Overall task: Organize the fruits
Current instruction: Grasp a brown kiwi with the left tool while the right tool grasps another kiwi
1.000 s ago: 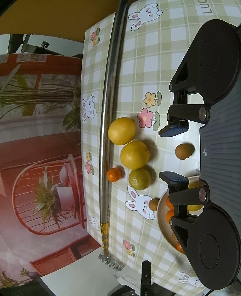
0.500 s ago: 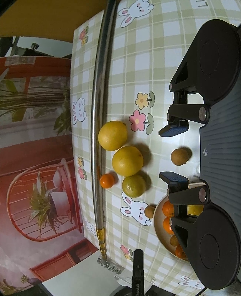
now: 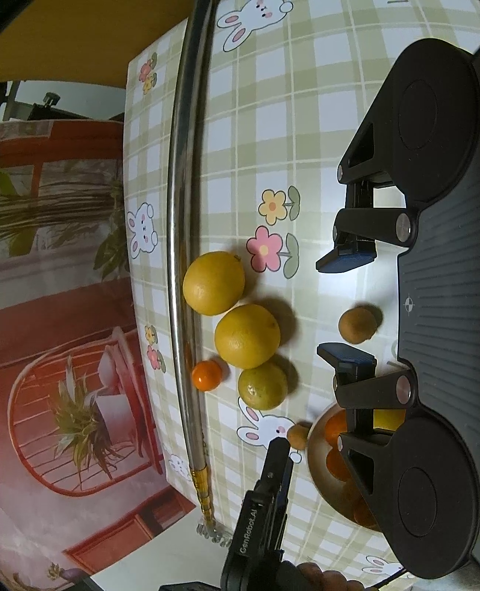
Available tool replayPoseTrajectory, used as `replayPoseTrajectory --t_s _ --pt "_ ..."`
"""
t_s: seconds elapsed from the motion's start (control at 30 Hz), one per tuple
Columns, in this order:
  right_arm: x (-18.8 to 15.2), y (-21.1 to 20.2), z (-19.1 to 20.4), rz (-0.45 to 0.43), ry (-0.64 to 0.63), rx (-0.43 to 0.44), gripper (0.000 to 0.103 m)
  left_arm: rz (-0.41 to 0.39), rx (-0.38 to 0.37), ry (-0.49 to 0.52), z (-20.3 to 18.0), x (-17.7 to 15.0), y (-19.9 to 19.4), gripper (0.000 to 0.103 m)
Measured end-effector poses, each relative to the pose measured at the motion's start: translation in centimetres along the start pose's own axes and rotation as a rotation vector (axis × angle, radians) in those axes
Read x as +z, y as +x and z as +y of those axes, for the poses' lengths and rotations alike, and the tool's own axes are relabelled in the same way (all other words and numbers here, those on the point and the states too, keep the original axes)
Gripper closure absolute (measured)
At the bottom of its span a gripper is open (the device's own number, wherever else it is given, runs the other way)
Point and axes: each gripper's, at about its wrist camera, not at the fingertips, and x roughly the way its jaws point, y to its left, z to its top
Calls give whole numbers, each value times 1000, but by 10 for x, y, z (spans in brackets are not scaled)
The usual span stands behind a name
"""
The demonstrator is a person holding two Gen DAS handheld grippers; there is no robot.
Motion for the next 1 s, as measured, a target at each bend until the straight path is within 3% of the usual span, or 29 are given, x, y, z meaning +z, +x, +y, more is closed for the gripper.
replayPoseTrajectory --t_s 0.17,0.37,0.7,1.0 --pt "-1 3 -5 6 14 -3 64 24 40 22 -9 1 12 59" --pt "-3 6 -7 14 27 -2 64 12 81 32 -9 -3 18 77" --pt "-6 10 -10 25 42 -1 63 -104 60 35 -8 -9 -15 77" --pt "-12 18 0 55 29 30 64 -191 88 55 -12 -26 -44 77"
